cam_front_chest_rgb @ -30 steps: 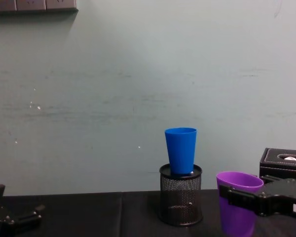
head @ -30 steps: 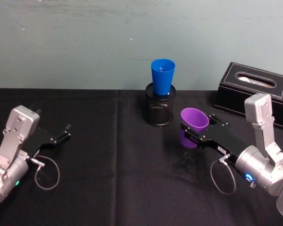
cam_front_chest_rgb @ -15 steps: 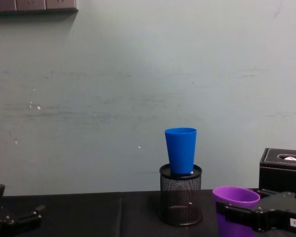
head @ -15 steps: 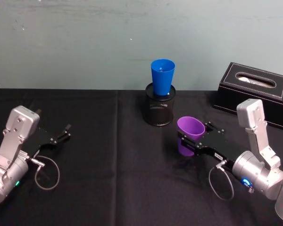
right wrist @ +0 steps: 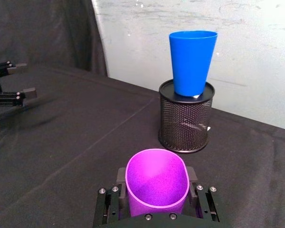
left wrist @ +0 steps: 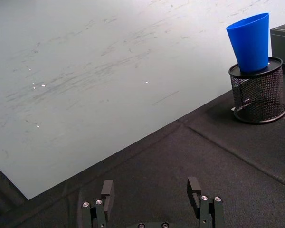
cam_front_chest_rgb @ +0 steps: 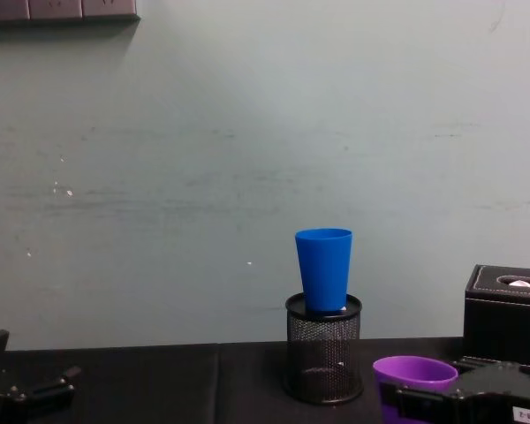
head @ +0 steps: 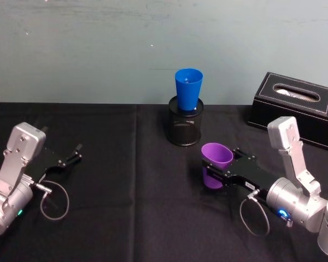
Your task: Pick up one cup with a gripper and tap it against the other cup.
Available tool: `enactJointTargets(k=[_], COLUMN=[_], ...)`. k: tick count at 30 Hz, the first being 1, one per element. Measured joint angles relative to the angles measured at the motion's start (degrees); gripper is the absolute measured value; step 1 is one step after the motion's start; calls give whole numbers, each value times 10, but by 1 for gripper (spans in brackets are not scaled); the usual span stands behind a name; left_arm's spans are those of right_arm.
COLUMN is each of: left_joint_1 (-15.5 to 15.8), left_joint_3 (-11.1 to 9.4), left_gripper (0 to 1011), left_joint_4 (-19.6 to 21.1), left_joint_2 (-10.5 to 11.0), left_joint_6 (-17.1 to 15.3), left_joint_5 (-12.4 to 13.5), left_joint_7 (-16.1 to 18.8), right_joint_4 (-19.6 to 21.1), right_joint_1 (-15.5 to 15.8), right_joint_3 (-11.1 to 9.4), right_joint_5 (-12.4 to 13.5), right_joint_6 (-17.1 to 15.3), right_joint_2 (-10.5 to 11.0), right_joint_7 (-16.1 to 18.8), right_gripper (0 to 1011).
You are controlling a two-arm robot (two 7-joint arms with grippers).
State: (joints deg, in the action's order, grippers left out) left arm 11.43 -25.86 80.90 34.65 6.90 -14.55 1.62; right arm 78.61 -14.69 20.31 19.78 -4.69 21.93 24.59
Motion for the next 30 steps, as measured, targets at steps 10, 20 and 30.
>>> enactJointTargets(k=[10,20,30], left_joint_1=[0,0,0], left_joint_3=[0,0,0], left_gripper=[1011,1011,1011], left_joint_4=[0,0,0], left_joint_2=[0,0,0], left_joint_6=[0,0,0], left_joint_5=[0,0,0], left_joint_7=[0,0,0], right_joint_4=[-3,-2,-2], right_joint_1=[-5,-8,-9], right_joint_3=[7,12,14], right_joint_5=[2,5,7], right_joint_6=[-8,-17,-18], right_joint_2=[4,7,9], right_joint_7=[5,5,7], right_gripper=[721,721,721])
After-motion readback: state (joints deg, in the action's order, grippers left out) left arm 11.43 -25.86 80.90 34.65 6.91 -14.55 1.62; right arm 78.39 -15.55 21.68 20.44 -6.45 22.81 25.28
